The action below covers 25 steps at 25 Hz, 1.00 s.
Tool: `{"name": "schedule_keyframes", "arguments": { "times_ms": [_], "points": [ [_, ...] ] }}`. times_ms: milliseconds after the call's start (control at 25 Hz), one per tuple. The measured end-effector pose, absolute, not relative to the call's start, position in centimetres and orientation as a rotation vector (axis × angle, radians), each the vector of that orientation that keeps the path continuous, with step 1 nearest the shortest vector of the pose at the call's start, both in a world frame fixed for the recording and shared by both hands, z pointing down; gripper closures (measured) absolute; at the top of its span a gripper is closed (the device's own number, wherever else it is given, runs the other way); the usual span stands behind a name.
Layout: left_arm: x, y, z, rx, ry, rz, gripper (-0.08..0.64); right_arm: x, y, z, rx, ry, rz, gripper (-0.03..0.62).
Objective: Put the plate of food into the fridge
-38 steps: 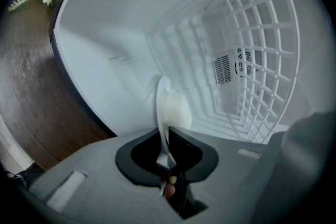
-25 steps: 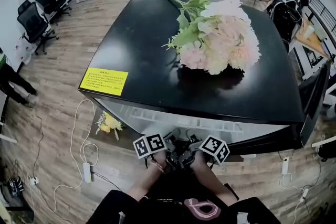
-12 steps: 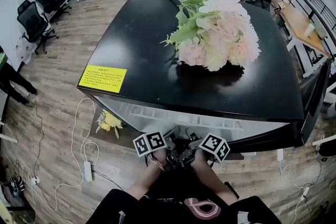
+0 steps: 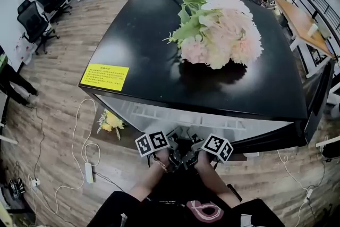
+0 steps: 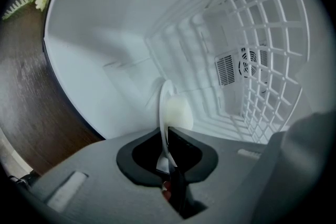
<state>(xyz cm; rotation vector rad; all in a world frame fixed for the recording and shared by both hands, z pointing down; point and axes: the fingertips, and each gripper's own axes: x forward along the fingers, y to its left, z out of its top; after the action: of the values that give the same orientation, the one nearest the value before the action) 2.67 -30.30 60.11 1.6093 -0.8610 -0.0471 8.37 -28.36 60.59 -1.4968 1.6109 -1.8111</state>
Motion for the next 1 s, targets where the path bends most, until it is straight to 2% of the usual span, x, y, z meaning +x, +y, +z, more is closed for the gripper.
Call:
{"name": "schedule_keyframes", "arguments": {
  "times_ms": [280, 720, 1000],
  "points": [
    [2.4, -30.4, 60.1, 1.586, -0.863, -0.071, 0.529, 8.7, -27.9, 60.0, -1.525, 1.610, -1.780, 0.476],
    [2.3, -30.6, 60.1, 1.623, -0.925, -0.005, 0.529, 7.5, -26.4, 60.4, -1.526, 1.662, -1.778, 0.494],
    [2.5, -30.4, 59.6, 1.811, -0.918, 0.192, 0.486, 7.4, -26.3, 60.2, -1.498, 1.656, -1.758, 0.512]
  ]
}}
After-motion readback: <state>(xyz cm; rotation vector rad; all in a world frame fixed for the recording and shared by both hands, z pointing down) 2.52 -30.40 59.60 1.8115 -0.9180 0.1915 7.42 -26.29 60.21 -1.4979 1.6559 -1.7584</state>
